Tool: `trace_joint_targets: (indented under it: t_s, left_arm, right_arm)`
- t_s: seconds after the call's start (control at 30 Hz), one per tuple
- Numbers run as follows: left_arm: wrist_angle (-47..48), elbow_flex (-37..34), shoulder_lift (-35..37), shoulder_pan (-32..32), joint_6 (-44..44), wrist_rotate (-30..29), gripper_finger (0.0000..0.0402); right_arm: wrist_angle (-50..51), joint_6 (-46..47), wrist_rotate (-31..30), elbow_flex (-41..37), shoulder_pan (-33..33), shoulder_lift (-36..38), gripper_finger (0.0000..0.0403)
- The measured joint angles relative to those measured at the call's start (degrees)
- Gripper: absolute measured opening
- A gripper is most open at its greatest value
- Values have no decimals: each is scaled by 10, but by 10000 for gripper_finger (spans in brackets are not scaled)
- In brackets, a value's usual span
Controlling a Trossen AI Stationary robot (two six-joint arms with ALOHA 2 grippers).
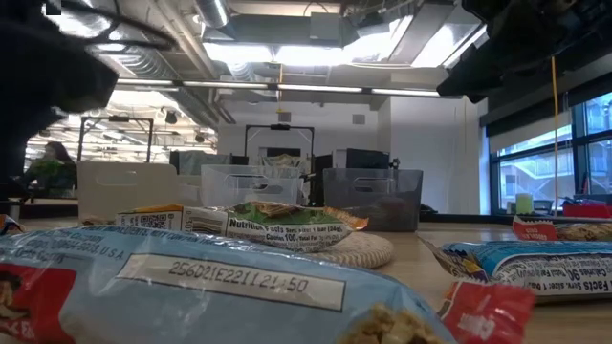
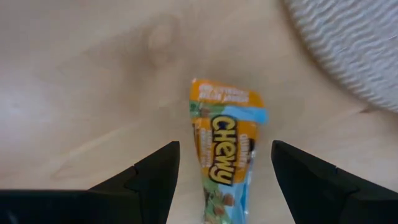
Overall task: Pick and place Granola Bars by type
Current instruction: Put the yellow granola bar into the gray bin
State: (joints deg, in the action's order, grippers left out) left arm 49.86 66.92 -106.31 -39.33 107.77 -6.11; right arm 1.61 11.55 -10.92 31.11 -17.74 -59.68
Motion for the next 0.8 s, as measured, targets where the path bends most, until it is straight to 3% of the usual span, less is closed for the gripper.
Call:
trace_joint_targets:
  t_s: [0.3, 0.57, 0.8]
  left_arm:
    - [-13, 0, -14, 0, 0, 29, 246]
    - [-22, 0, -13, 0, -55, 31, 243]
    - [-22, 0, -13, 0, -51, 37, 213]
  right_arm:
    - [1, 0, 0, 0, 0, 0, 149]
    - [1, 0, 0, 0, 0, 0, 149]
    - [1, 0, 0, 0, 0, 0, 149]
